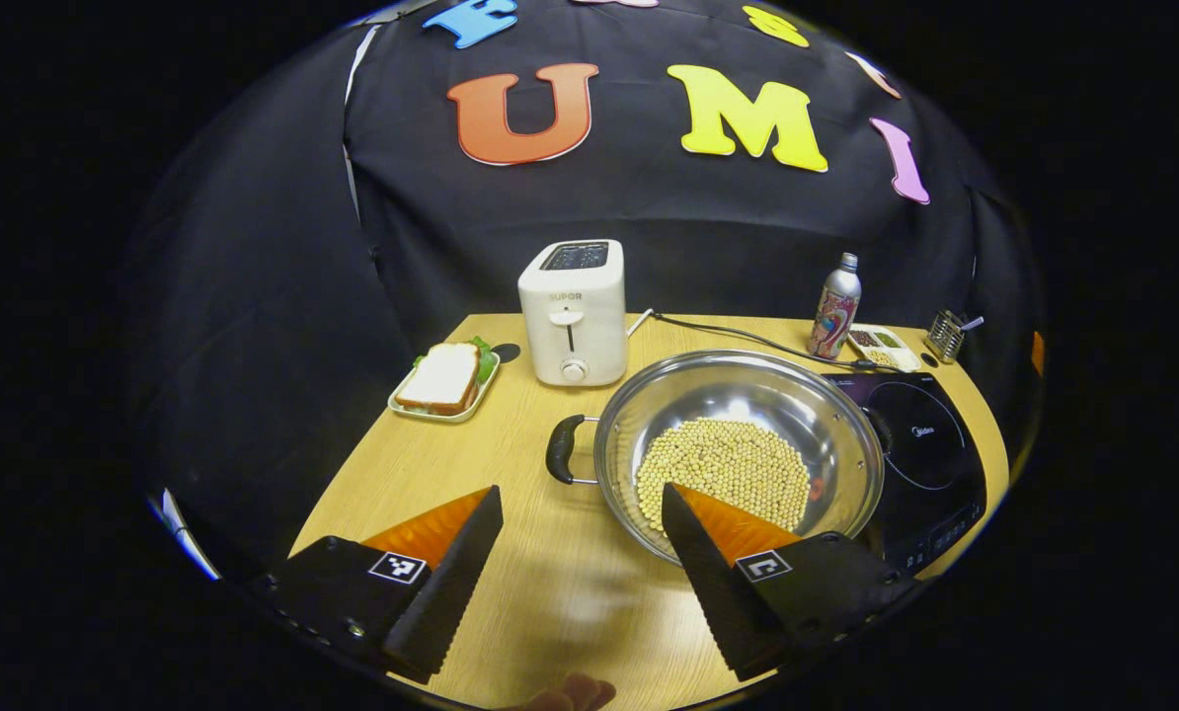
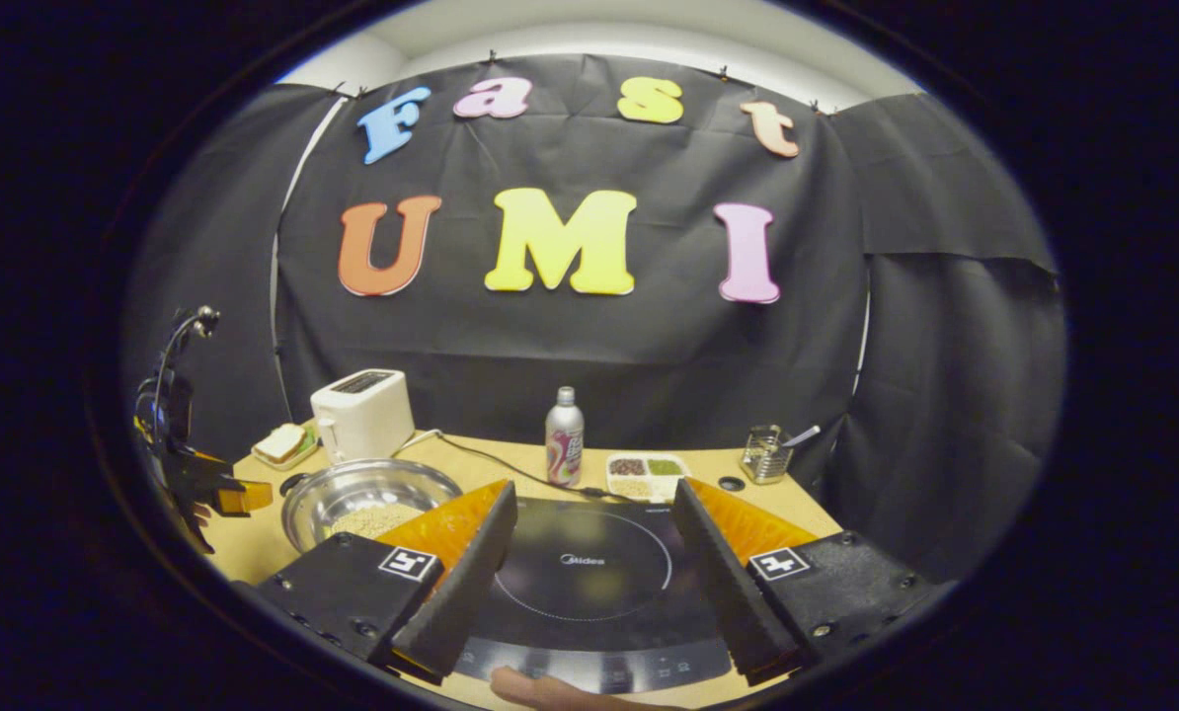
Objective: First push the handle of the pot to place it horizontally, then grasp the pot with both hands and set it on the induction cooktop.
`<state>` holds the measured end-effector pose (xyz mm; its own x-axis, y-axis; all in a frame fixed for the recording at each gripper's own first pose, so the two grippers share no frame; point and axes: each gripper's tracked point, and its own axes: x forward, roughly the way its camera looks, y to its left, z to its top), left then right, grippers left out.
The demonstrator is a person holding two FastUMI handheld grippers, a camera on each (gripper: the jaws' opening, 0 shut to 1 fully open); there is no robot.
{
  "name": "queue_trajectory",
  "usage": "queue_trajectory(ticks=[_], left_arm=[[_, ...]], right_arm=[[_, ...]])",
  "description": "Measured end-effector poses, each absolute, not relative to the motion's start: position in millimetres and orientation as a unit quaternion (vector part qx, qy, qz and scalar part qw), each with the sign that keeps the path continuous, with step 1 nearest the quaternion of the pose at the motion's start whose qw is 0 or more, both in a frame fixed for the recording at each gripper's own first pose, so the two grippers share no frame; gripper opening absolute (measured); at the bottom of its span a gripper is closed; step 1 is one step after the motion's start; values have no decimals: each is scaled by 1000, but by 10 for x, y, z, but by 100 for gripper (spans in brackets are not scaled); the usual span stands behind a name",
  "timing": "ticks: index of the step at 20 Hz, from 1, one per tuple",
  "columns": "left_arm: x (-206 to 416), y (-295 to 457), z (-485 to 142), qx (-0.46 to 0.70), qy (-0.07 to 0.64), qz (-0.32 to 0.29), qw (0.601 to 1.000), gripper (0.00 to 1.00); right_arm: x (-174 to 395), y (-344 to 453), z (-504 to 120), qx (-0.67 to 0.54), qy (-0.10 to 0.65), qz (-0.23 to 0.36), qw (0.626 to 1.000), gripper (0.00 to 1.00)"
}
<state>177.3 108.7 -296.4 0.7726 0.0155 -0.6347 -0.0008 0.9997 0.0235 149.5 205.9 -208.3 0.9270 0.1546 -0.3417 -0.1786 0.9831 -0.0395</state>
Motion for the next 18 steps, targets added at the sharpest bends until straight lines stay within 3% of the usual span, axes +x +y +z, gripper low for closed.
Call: queue_trajectory(ticks=[8,18], left_arm=[[2180,1148,-3358,12,351,-5,936,98],[2434,1291,-3863,6,398,3,917,98]], right_arm=[[1871,2816,-2972,-26,262,112,958,98],[2229,3283,-3843,-12,356,93,930,100]])
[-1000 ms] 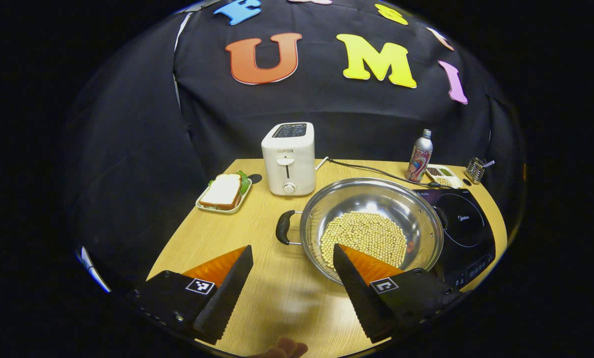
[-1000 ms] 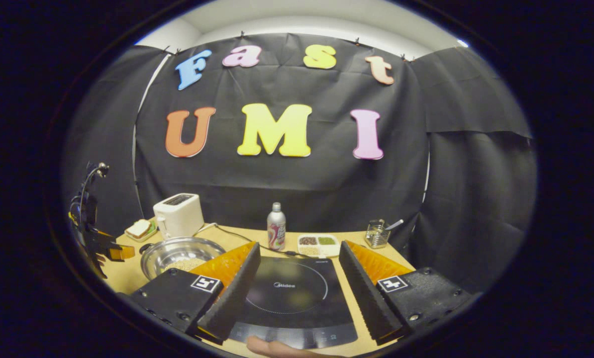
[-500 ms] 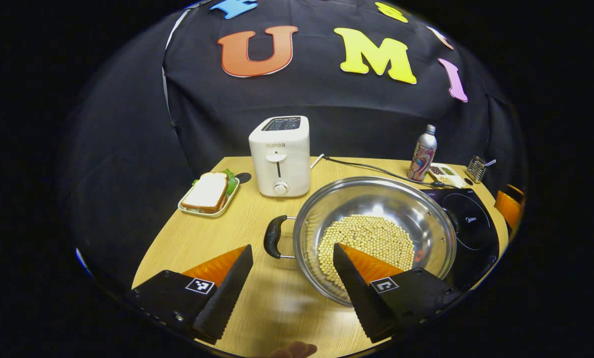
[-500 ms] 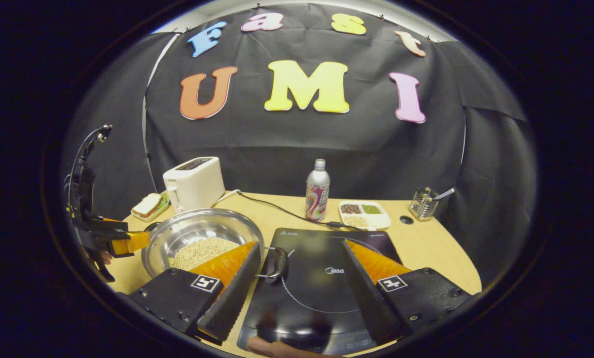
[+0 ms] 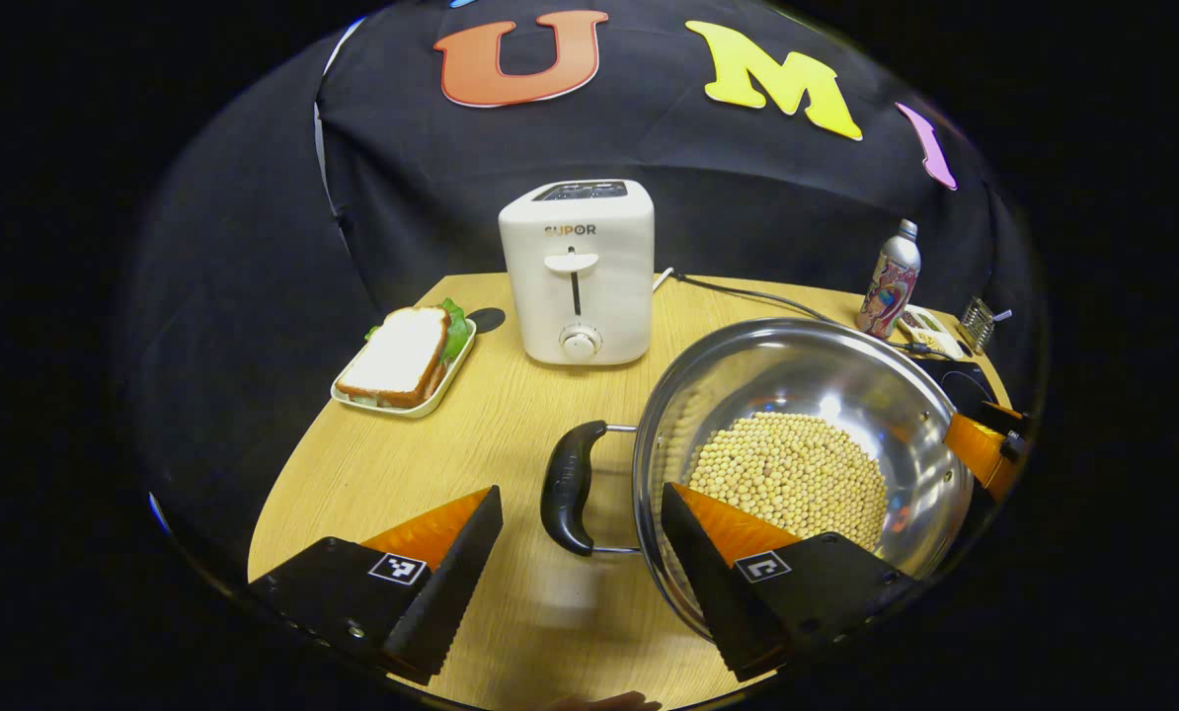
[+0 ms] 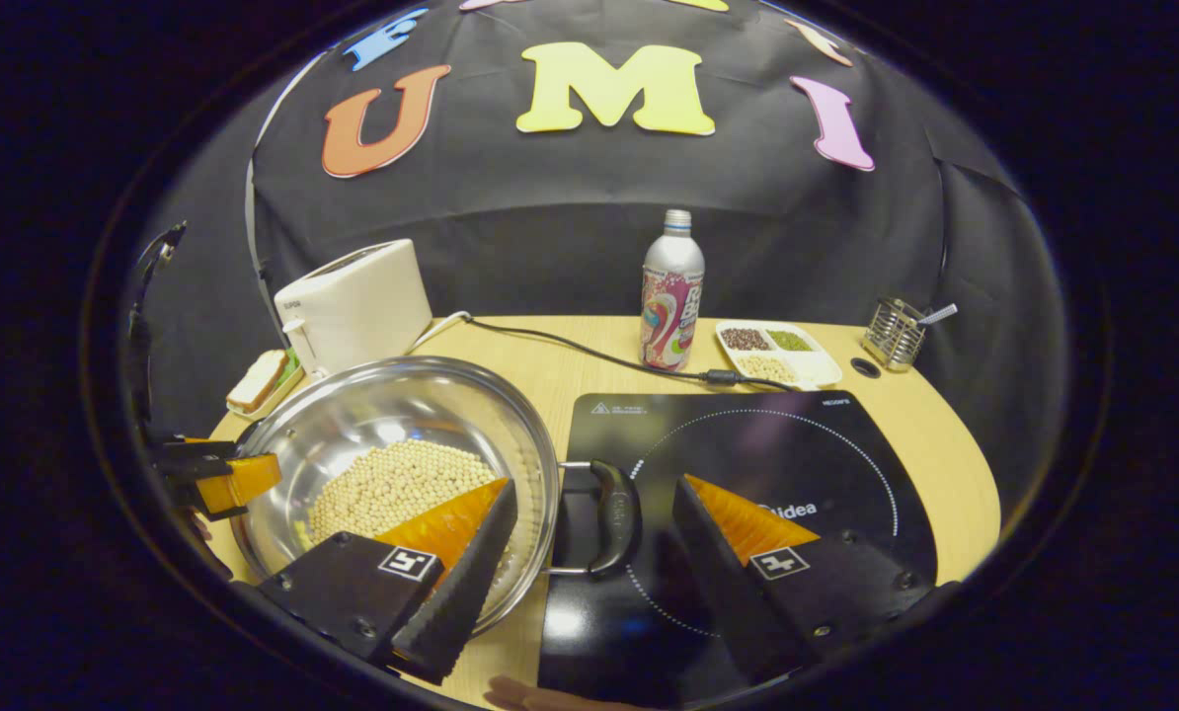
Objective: First push the handle of the pot to place it horizontally, then grasp the pot with both hands and set it on the induction cooktop.
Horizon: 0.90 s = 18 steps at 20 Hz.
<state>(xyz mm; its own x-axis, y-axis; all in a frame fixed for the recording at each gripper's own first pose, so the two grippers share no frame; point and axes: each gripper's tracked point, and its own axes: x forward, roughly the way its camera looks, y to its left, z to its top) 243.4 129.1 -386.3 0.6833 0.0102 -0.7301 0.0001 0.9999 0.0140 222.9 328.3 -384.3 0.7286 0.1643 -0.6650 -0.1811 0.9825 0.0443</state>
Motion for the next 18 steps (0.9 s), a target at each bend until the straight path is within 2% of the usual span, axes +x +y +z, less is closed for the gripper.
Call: queue_trajectory(ticks=[4,5,6,7,9,10,11,12,13,14,15,17,18], left_arm=[[2455,1228,-3902,7,403,-13,915,92],[2459,1198,-3913,3,404,-18,915,85],[2469,1171,-3913,0,403,-22,915,81],[2473,1172,-3932,2,404,-21,914,71],[2446,1154,-3984,10,415,-26,909,70],[2480,1152,-3973,6,412,-26,911,71],[2461,1147,-3969,-1,417,-26,908,67],[2450,1134,-3957,-10,421,-26,907,58],[2463,1129,-3990,-15,424,-25,905,65],[2443,1123,-3990,-11,427,-26,904,62],[2448,1129,-3987,-7,425,-26,905,62],[2425,1123,-3978,1,431,-27,902,62],[2419,1116,-3981,0,433,-27,901,72]], right_arm=[[2212,3334,-3908,-5,374,100,922,93],[2236,3332,-3948,-4,380,101,920,91],[2243,3324,-3931,-5,371,100,923,85],[2265,3304,-3985,-14,378,98,920,77],[2253,3293,-3980,-28,380,96,920,78],[2271,3280,-3984,-31,379,93,920,71],[2285,3294,-3979,-27,377,98,920,72],[2285,3292,-3980,-24,376,103,921,67],[2293,3291,-3972,-20,373,107,921,69],[2307,3288,-3971,-16,371,110,922,64],[2300,3288,-3964,-13,371,112,922,65],[2299,3284,-3955,-13,370,117,921,60],[2303,3282,-3954,-10,370,119,921,58]])
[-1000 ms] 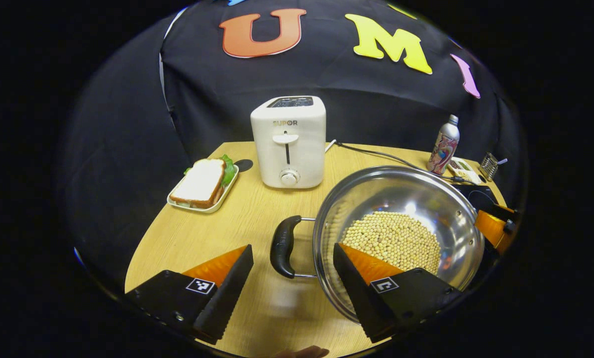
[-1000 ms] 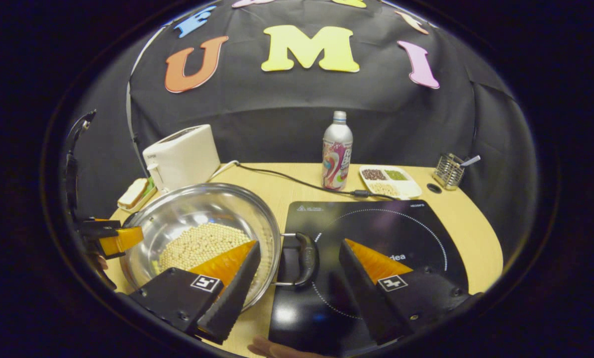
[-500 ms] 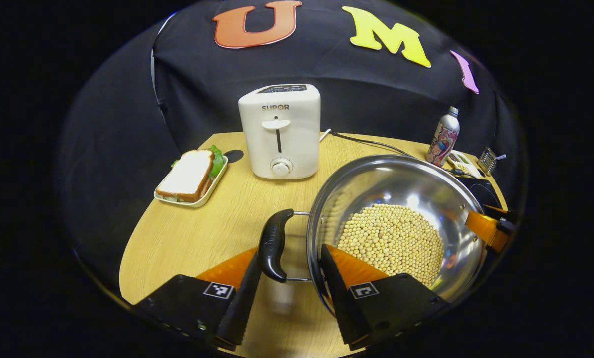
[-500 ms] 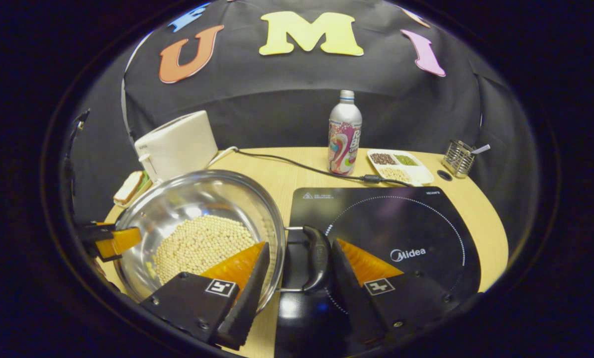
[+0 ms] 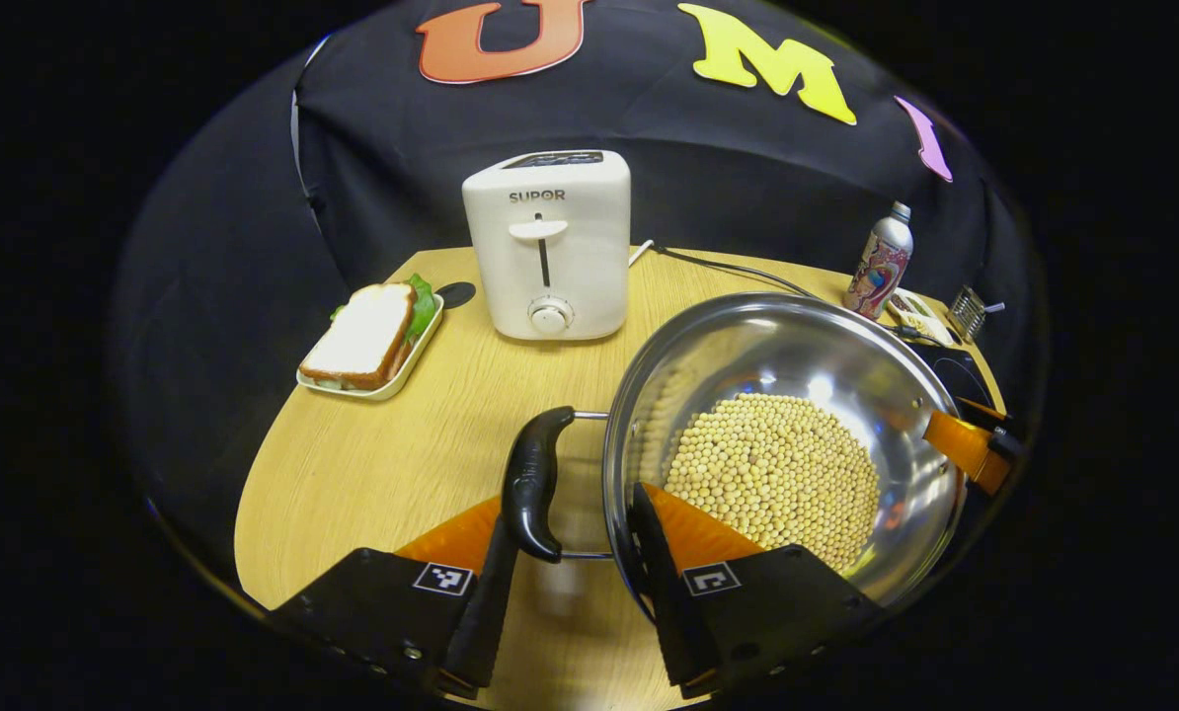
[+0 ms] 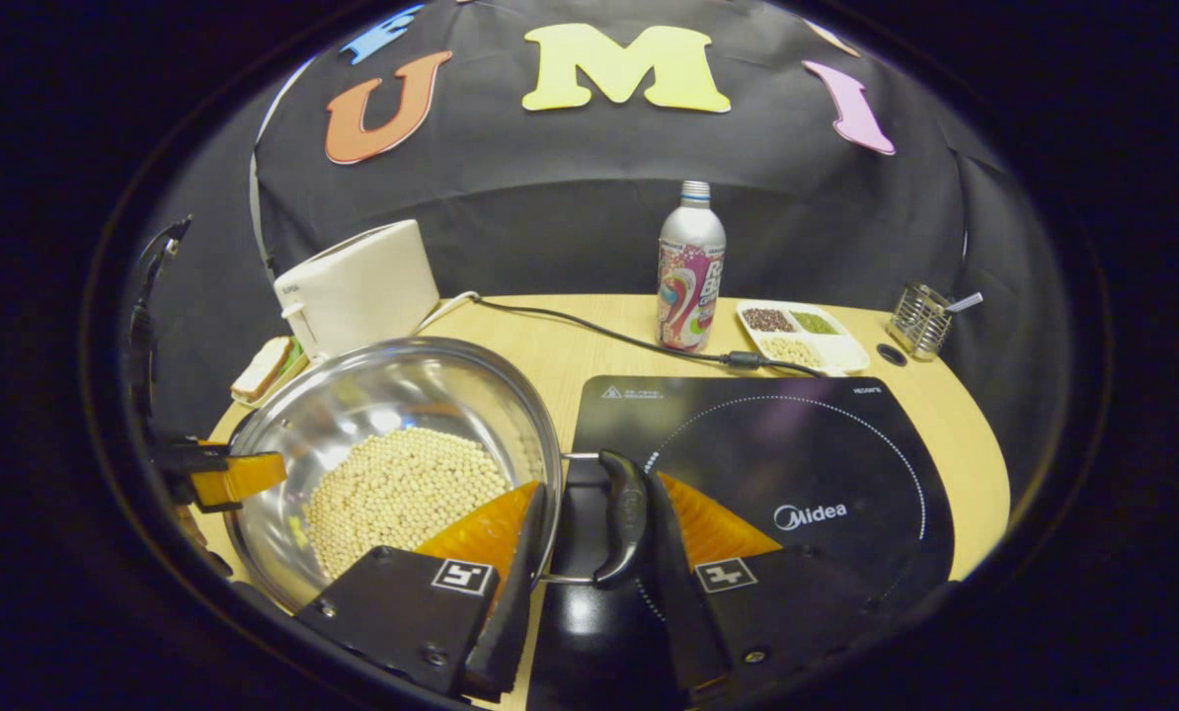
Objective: First push the handle of the pot to place it horizontally, then grasp the pot with both hands and set it on the induction cooktop.
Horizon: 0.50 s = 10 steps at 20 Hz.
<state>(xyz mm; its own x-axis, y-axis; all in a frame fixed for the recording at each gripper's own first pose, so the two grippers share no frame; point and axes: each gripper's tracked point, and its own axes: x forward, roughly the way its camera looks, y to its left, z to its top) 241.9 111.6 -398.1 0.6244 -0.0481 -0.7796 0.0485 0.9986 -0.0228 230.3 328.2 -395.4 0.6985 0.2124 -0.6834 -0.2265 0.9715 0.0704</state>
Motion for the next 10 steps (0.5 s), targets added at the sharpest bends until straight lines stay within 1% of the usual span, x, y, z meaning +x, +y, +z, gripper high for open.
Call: queue_trajectory(ticks=[1,3,4,6,7,9,10], left_arm=[[2403,1115,-3976,0,433,-28,901,62],[2392,1106,-3972,-1,435,-28,900,62],[2394,1112,-3960,-1,435,-27,900,72],[2380,1115,-3928,0,436,-24,900,72],[2353,1115,-3900,1,437,-23,899,72],[2265,1161,-3800,2,435,-16,900,72],[2224,1194,-3734,1,433,-13,901,72]], right_arm=[[2301,3285,-3945,-6,369,122,921,60],[2282,3287,-3935,0,373,127,919,59],[2271,3285,-3936,0,376,132,917,55],[2211,3288,-3912,15,383,140,913,55],[2173,3286,-3895,24,390,145,909,58],[2111,3289,-3849,43,400,156,902,55],[2087,3291,-3805,50,403,161,899,56]])
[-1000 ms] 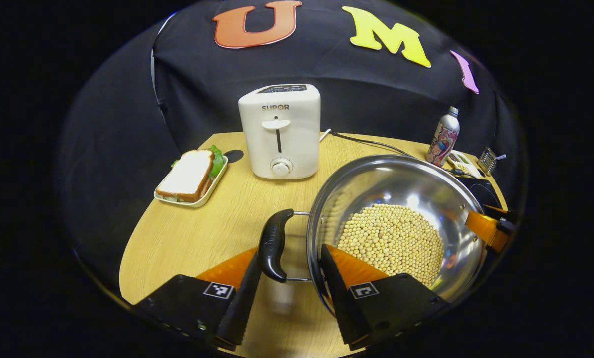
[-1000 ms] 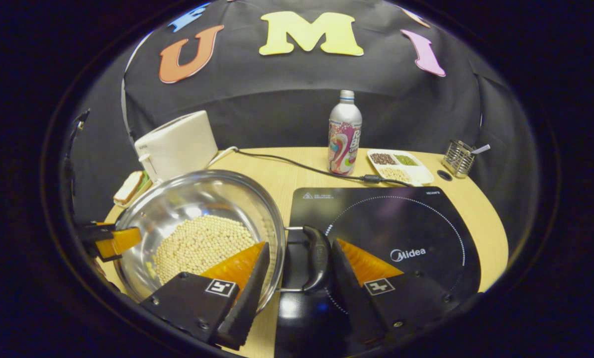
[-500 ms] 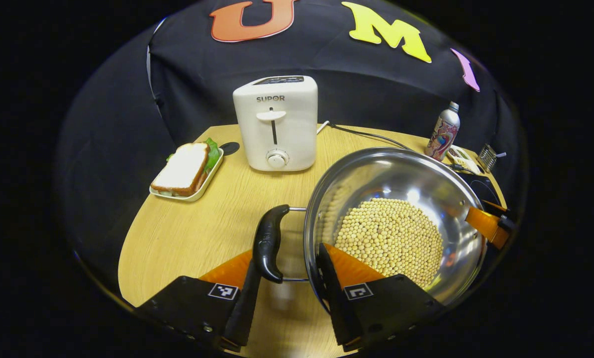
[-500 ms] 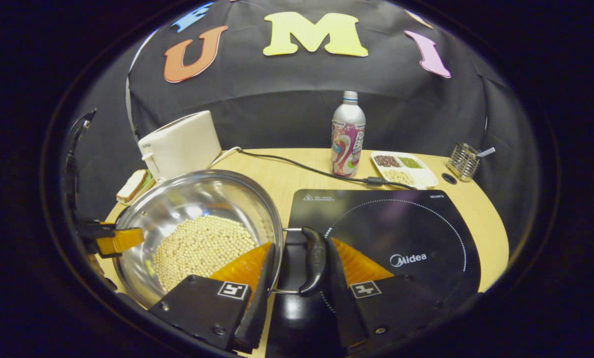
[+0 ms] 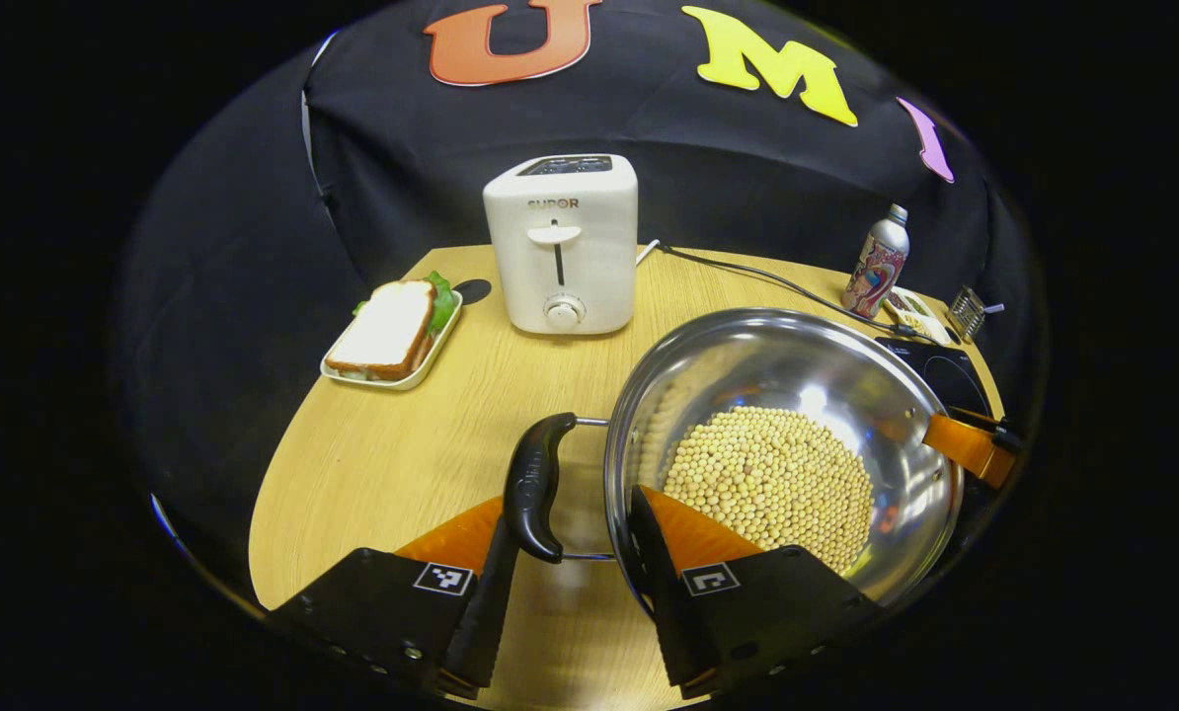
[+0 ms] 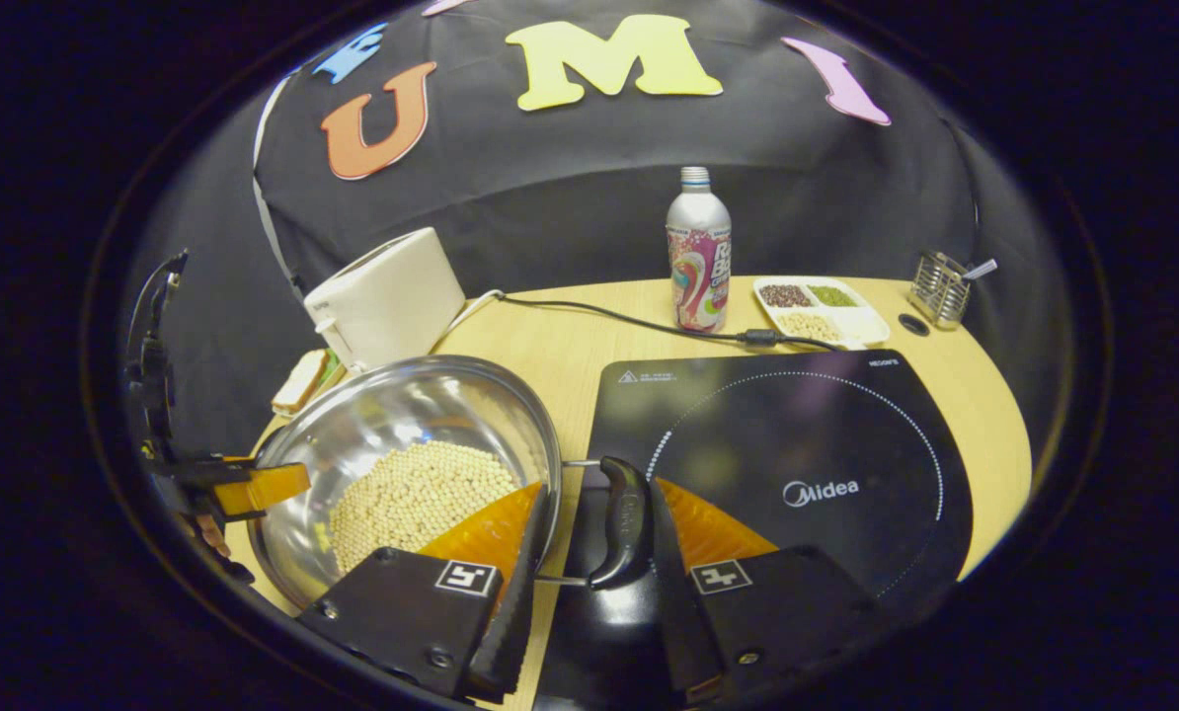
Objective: First push the handle of the pot to place it horizontally, then grasp the pot with both hands and set it on the induction cooktop.
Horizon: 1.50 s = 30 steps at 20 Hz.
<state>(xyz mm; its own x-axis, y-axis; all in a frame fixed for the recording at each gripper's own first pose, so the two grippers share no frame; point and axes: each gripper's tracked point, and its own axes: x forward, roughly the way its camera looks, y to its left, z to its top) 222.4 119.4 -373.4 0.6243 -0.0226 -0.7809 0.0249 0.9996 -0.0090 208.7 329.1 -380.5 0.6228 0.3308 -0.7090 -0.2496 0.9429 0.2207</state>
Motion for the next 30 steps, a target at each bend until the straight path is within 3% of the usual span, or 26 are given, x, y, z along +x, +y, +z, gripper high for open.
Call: queue_trajectory(ticks=[1,2,3,4,5,6,17,30], left_arm=[[2205,1193,-3668,1,429,-11,903,62],[2179,1190,-3609,2,427,-11,904,72],[2147,1179,-3567,1,425,-10,905,62],[2119,1163,-3512,-2,424,-11,906,71],[2082,1149,-3451,-6,424,-11,906,71],[2057,1126,-3387,-13,424,-11,906,62],[1821,728,-2526,-23,395,-25,918,62],[1999,-400,-2268,-3,385,-76,920,61]], right_arm=[[2089,3282,-3778,52,402,166,899,55],[2077,3263,-3717,49,399,168,900,55],[2038,3243,-3617,46,392,170,903,55],[2007,3222,-3518,42,386,171,905,55],[1979,3192,-3424,39,381,172,908,55],[1965,3157,-3332,36,376,175,909,55],[1915,2606,-2344,35,328,184,926,57],[2153,1413,-2084,52,319,136,937,55]])
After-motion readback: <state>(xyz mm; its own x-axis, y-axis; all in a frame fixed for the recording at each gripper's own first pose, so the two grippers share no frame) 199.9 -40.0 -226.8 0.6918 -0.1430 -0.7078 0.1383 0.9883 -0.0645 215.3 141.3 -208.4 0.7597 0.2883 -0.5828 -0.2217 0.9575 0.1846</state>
